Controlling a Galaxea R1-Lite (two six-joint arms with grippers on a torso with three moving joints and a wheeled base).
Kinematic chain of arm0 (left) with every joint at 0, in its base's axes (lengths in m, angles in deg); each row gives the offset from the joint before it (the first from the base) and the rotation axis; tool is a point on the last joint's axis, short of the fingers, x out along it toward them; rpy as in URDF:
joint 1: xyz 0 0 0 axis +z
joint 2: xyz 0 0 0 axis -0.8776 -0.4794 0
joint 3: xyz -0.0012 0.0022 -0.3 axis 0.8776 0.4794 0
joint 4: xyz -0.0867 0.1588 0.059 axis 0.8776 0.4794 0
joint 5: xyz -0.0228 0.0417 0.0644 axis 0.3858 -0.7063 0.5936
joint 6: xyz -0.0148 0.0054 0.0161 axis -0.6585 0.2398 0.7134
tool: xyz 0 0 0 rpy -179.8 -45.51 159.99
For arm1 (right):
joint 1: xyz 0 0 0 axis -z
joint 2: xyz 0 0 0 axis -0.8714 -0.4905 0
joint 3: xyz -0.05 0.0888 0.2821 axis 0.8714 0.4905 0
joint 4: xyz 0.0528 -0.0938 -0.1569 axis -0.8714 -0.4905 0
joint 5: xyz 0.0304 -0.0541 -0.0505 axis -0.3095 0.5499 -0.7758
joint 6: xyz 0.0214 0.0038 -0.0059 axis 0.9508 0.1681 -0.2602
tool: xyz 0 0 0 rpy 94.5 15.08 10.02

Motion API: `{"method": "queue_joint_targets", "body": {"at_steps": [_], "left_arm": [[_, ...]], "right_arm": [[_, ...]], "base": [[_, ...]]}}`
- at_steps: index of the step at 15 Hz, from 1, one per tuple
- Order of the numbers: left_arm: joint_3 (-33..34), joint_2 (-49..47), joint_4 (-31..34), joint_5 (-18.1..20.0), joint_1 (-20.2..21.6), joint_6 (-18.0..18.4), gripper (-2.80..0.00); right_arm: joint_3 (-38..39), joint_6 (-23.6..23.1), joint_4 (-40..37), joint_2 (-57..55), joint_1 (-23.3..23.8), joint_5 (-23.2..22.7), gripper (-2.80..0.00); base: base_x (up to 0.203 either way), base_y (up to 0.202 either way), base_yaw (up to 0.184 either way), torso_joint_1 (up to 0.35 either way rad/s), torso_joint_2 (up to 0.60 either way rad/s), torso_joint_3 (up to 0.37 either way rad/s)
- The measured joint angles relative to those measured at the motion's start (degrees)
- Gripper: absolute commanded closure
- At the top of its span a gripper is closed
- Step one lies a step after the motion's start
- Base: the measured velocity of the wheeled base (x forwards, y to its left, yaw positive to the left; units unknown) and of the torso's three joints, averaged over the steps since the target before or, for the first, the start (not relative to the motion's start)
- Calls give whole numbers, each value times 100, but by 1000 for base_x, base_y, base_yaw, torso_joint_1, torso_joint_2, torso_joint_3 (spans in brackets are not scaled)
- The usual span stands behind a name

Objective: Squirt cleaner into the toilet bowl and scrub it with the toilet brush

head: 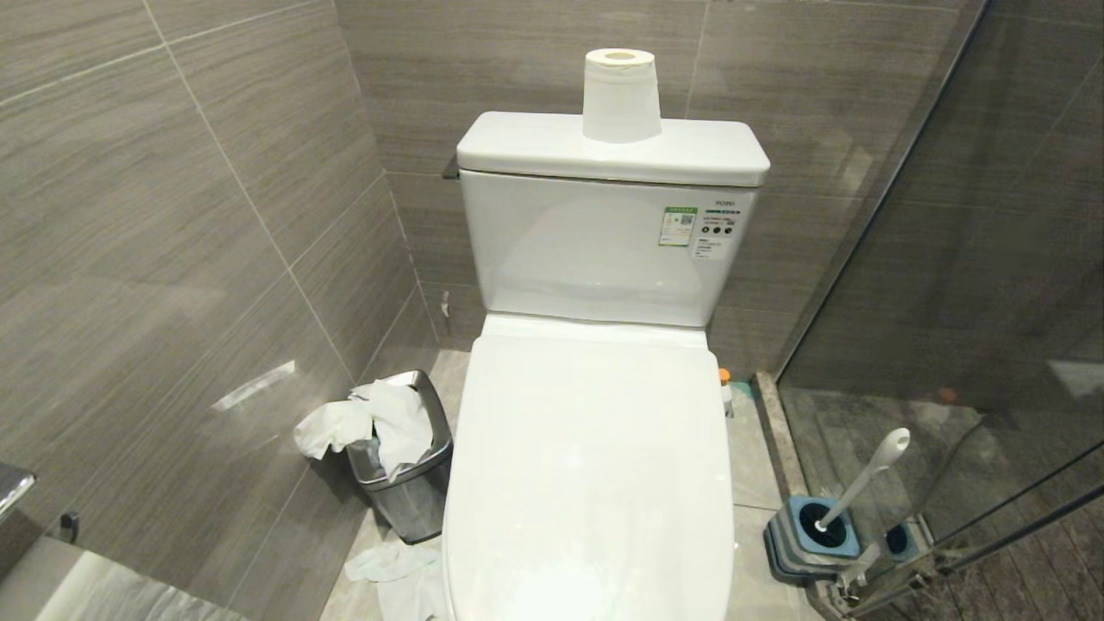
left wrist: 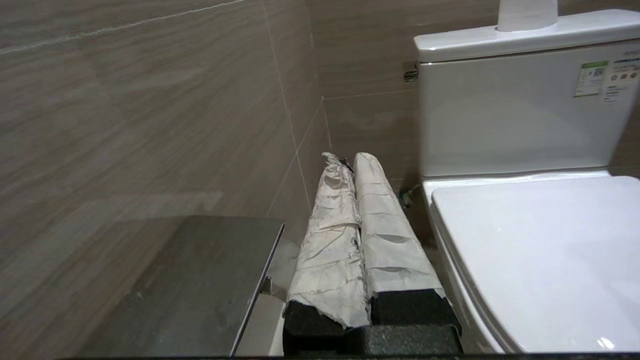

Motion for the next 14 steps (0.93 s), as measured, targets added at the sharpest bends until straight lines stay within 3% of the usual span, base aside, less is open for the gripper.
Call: {"method": "queue_joint_targets", "body": {"at_steps": [3,7,12,14], "left_arm": [[913,1,-831,5,2,105,0],[1937,1,-1183,43,2,101,0],[2136,4,32,118,-5,69,0],[2144,4,240,234,0,107,0]], "right_arm": [[0,0,0,0,2,2,0],[0,0,0,0,0,0,0],[0,2,0,0,0,0,0],[0,2,-2,0,0,2,0]], "base": [[0,0,0,0,0,0],[0,0,0,0,0,0],[0,0,0,0,0,0],[0,0,0,0,0,0]]}}
